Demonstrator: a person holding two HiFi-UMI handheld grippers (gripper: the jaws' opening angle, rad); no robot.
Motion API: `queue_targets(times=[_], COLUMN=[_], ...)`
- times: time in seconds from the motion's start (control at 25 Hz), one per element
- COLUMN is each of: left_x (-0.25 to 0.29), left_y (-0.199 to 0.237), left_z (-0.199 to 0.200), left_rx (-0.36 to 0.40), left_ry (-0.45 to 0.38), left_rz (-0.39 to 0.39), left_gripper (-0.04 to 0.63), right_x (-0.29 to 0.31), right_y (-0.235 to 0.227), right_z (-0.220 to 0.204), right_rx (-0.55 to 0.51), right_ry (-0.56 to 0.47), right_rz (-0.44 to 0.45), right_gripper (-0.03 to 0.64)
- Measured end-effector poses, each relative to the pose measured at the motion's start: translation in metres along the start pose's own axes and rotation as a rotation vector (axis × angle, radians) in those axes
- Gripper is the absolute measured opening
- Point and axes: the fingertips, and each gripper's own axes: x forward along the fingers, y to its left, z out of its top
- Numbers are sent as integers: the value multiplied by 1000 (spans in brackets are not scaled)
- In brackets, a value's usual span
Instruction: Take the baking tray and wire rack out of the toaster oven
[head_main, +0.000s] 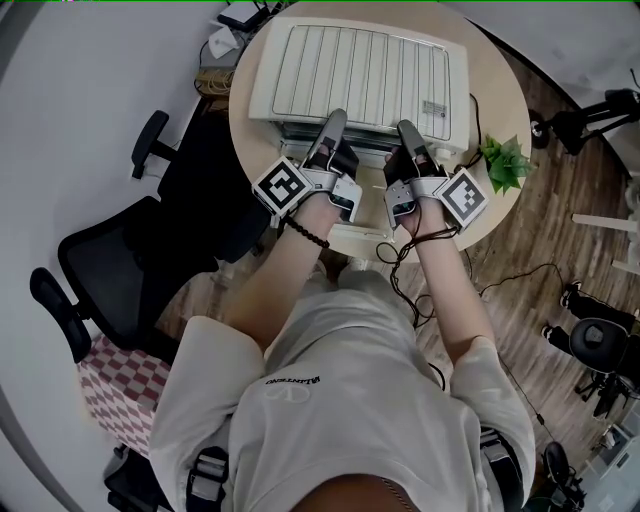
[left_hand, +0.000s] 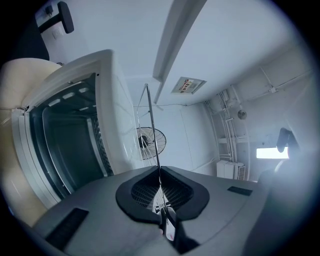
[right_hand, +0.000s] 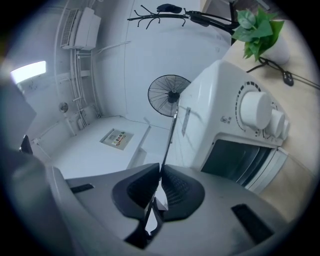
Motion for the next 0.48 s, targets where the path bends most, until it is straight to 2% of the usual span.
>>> queue_targets(times=[0.48], left_x=[-1], left_y=[10], left_z=[-1], left_rx=[34], left_ry=[15], left_rz=[42], left_gripper=[14], right_x=[0], right_y=[-7], right_z=[-2], right_rx=[36], right_ry=[-12], right_rz=[-41], right_gripper=[20])
